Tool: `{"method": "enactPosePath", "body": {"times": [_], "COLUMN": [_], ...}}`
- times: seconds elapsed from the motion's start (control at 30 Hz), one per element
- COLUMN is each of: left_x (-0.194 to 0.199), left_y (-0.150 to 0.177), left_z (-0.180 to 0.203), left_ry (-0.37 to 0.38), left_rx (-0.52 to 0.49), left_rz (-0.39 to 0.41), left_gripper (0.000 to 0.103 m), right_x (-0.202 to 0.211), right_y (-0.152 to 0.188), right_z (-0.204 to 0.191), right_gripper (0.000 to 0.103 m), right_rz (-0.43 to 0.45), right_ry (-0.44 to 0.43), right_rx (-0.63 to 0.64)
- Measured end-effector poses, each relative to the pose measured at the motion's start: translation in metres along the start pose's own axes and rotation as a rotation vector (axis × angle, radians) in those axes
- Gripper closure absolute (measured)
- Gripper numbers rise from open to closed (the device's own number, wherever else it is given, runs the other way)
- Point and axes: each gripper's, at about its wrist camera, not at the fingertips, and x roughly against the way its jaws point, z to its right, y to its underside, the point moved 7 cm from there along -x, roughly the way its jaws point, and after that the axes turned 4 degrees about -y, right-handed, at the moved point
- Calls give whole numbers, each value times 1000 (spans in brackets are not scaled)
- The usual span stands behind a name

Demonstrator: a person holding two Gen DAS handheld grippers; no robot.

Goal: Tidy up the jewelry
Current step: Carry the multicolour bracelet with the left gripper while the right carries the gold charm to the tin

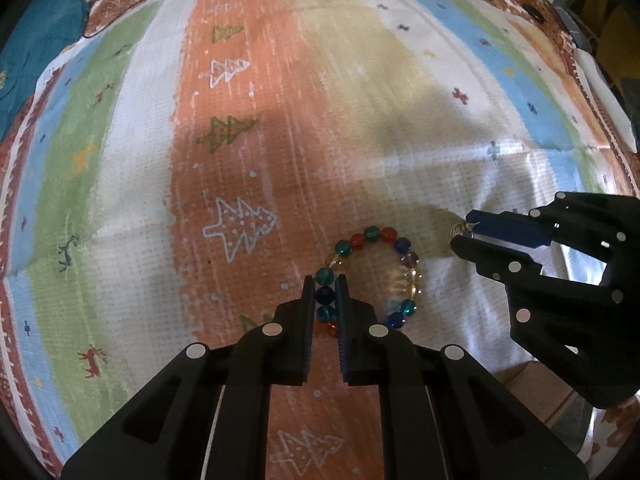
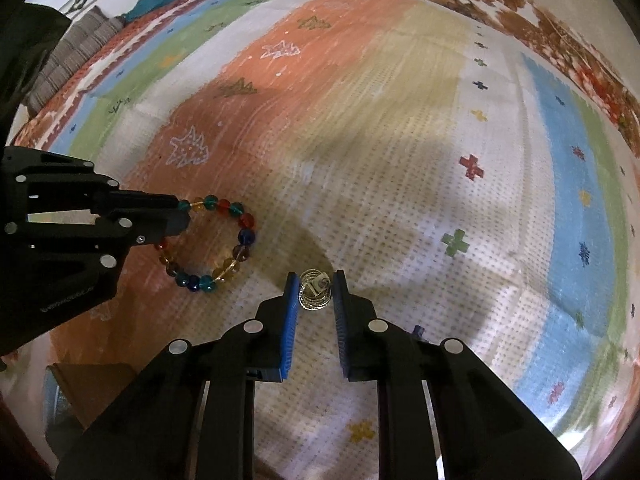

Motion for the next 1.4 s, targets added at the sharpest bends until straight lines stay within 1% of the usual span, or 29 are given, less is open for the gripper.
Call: {"method": "enactPosePath", "body": {"times": [0.17,0.23,0.3,0.33,0.43,0.53,0.73,0.83,0.9,0.97,1.07,1.13,1.23,1.4], "left_x": [19,25,30,32,40,51,65,73,79,85,92,98,111,129], "left_y": [3,5,7,8,9,12,11,12,13,16,20,22,24,29], "left_z": [5,10,11,15,23,31,42,45,46,47,49,49,43,41], "left_ry": [20,52,67,70,66,65,40,27,32,35,39,30,6,30], "left_rx": [3,17,21,20,17,8,-21,-40,-44,-52,-55,-63,-47,-21], "left_rz": [26,31,35,43,63,81,112,128,136,145,156,169,203,234], "left_gripper": [94,94,94,94,94,94,94,94,94,94,94,94,94,94], "right_x": [18,23,28,30,39,50,64,73,80,88,101,110,120,129], "right_y": [2,5,10,13,22,29,36,40,42,42,41,42,45,51], "right_z": [6,8,10,9,13,17,17,18,20,17,10,5,-1,-6], "right_gripper": [85,85,85,85,85,85,85,85,85,85,85,85,85,85], "right_rz": [25,25,18,17,15,24,48,64,79,95,124,144,165,178], "right_ry": [33,52,98,106,124,123,133,154,167,186,184,177,162,143], "right_rx": [-33,-41,-41,-41,-59,-83,-118,-132,-144,-130,-120,-119,-122,-126]}}
